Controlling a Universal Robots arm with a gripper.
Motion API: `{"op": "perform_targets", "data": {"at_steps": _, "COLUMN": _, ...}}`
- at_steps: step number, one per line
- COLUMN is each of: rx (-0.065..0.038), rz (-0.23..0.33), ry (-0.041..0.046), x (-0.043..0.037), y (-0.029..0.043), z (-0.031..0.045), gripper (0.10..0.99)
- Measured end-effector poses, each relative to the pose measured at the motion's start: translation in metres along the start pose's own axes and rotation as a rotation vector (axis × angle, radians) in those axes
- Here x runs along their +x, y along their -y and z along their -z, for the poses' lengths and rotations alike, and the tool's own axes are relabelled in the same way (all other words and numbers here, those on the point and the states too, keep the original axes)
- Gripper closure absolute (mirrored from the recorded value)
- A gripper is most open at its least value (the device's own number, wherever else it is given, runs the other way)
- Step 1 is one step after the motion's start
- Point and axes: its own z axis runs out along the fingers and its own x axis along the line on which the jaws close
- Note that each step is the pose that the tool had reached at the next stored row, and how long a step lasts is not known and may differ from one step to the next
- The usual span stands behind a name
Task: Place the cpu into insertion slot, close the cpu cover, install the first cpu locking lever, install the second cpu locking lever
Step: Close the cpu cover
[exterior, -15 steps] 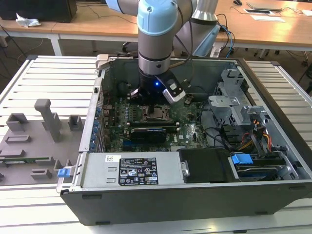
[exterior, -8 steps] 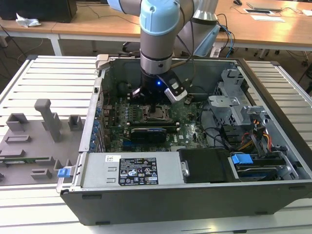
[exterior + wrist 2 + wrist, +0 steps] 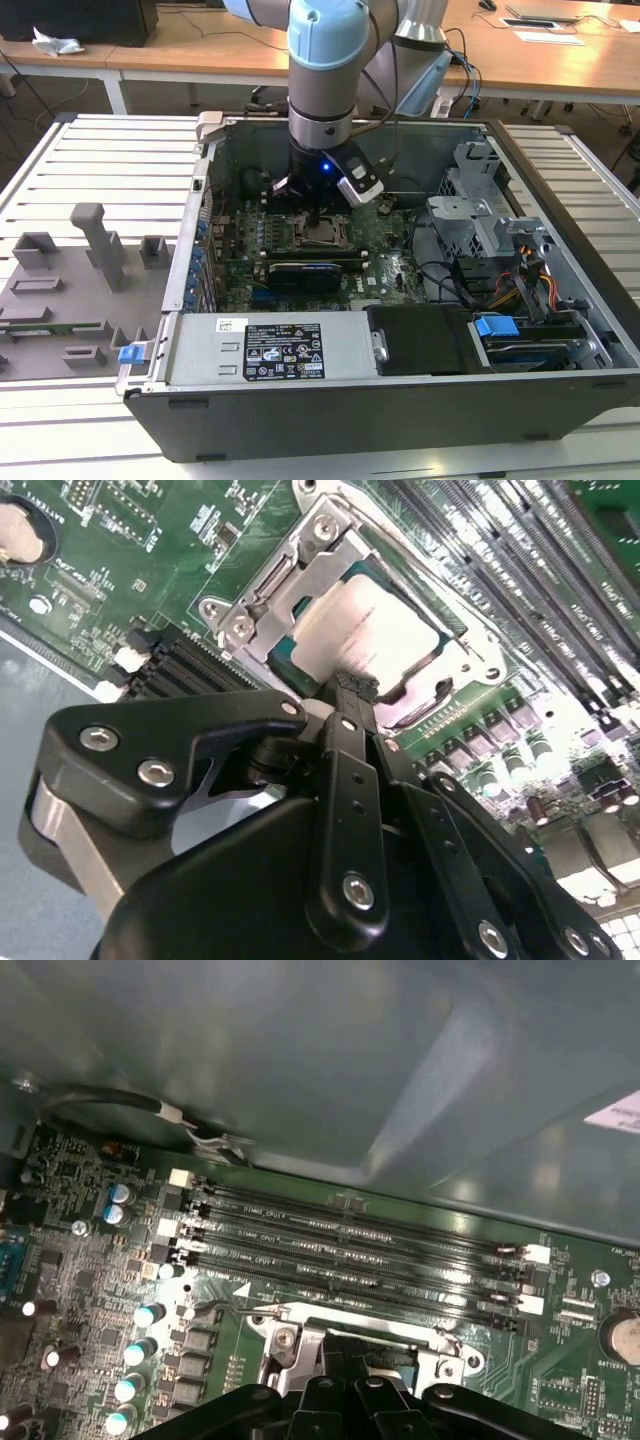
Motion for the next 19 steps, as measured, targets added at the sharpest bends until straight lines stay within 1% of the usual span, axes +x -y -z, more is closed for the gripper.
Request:
{"op": "perform_targets", "data": {"at_steps": 2, "rx": 0.001, "rz": 0.000, "ry": -0.0013, "x": -0.0005, "y": -0.0013, "z": 0.0086, "gripper": 0.980}}
{"op": "perform_targets", "data": {"at_steps": 4, "rx": 0.002, "rz": 0.000, "ry": -0.0015, "x": -0.0007, "y": -0.0019, "z": 0.0128, "gripper": 0.980}}
{"op": "perform_targets", "data": {"at_steps": 5, "rx": 0.002, "rz": 0.000, "ry": -0.0016, "x": -0.0007, "y": -0.0020, "z": 0.0135, "gripper": 0.980}}
{"op": "perform_targets", "data": {"at_steps": 7, "rx": 0.002, "rz": 0.000, "ry": -0.0014, "x": -0.0008, "y": -0.0020, "z": 0.0135, "gripper": 0.980}}
{"op": "perform_targets", "data": {"at_steps": 9, "rx": 0.006, "rz": 0.000, "ry": -0.0029, "x": -0.0006, "y": -0.0015, "z": 0.0136, "gripper": 0.980}}
{"op": "perform_targets", "data": {"at_steps": 12, "rx": 0.009, "rz": 0.000, "ry": -0.0034, "x": 0.0007, "y": 0.0010, "z": 0.0134, "gripper": 0.980}}
{"op": "perform_targets", "data": {"at_steps": 17, "rx": 0.010, "rz": 0.000, "ry": -0.0040, "x": 0.0013, "y": 0.0019, "z": 0.0074, "gripper": 0.980}}
{"op": "perform_targets", "data": {"at_steps": 19, "rx": 0.010, "rz": 0.000, "ry": -0.0040, "x": 0.0012, "y": 0.0009, "z": 0.0052, "gripper": 0.980}}
